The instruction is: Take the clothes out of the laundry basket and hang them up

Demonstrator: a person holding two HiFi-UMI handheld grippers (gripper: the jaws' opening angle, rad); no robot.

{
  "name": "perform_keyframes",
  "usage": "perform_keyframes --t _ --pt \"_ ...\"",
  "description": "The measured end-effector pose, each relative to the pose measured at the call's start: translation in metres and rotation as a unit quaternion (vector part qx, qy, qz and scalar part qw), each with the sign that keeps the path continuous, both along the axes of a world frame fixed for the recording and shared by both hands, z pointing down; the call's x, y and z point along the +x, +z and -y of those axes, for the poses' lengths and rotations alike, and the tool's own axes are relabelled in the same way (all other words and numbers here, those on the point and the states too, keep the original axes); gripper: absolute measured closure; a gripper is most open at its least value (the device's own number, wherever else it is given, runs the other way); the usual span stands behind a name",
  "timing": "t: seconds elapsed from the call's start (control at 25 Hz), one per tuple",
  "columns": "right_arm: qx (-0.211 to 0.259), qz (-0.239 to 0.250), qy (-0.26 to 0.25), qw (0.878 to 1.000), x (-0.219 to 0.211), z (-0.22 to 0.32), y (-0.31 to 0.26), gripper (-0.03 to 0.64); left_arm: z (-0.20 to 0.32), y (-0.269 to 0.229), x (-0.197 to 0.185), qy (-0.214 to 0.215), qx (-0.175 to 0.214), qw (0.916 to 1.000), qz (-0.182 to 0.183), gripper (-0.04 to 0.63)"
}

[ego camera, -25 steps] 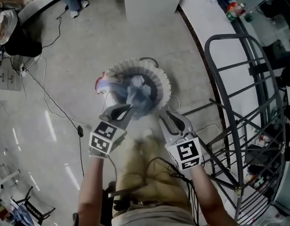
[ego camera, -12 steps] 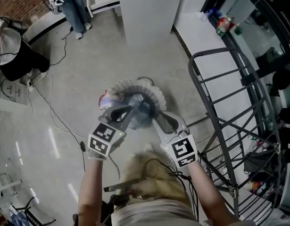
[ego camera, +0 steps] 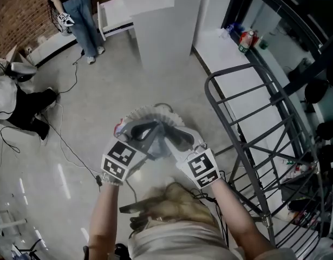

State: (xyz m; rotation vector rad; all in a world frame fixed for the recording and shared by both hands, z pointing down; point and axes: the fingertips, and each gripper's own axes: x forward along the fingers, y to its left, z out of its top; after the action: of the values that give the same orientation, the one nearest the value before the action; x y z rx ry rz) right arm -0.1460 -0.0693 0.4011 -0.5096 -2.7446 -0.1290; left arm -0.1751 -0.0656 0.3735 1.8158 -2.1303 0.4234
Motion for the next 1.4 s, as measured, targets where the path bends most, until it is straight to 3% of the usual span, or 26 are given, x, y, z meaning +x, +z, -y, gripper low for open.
perform_keyframes --t 0.36,0.4,0.6,0.8,1.12,1.4 --pt "0.018 0.007 -0.023 1.000 -0.011 0.005 -0.011 0.499 0.028 -0.031 0.019 0.055 0.017 0.9983 0.013 0.578" --pt "0.023 0.010 -0.022 0.999 -0.010 0.007 -0.011 0.524 0.031 -0.032 0.020 0.060 0.017 0.9980 0.013 0.578" --pt "0.035 0.015 0.012 0.999 -0.012 0.017 -0.023 0.577 0.034 -0.040 0.015 0.068 0.028 0.9970 0.024 0.568" --pt "0.049 0.015 0.062 0.997 -0.010 0.032 -0.029 0.580 0.035 -0.037 0.014 0.098 0.039 0.9943 0.017 0.489" --pt "0.047 0.031 0.151 0.987 -0.002 0.056 -0.058 0.580 0.013 0.014 0.000 0.135 -0.023 0.9905 -0.014 0.454" --pt "0.063 0.045 0.209 0.975 0.011 0.056 -0.083 0.580 0.001 0.076 -0.005 0.172 -0.078 0.9798 -0.065 0.414"
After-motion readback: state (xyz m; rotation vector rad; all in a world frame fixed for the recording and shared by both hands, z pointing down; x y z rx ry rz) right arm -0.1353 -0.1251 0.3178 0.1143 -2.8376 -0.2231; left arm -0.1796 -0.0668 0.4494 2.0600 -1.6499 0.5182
